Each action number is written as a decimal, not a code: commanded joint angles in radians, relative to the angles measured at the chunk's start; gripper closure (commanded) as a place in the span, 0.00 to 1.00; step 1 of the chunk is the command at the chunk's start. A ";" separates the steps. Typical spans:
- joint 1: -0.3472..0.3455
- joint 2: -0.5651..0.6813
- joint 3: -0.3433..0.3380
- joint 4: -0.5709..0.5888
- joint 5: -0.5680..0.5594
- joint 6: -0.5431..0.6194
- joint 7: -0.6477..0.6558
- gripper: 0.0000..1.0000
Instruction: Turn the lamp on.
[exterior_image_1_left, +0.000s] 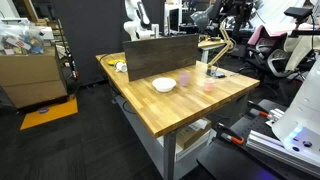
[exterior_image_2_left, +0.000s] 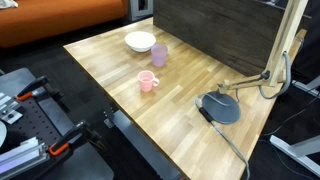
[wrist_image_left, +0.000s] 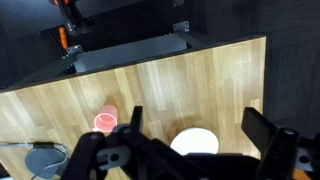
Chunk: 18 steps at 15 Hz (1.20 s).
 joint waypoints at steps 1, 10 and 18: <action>-0.007 0.000 0.005 0.002 0.004 -0.003 -0.005 0.00; -0.100 0.203 -0.075 0.054 -0.021 0.069 -0.021 0.00; -0.105 0.210 -0.071 0.050 -0.019 0.084 -0.002 0.00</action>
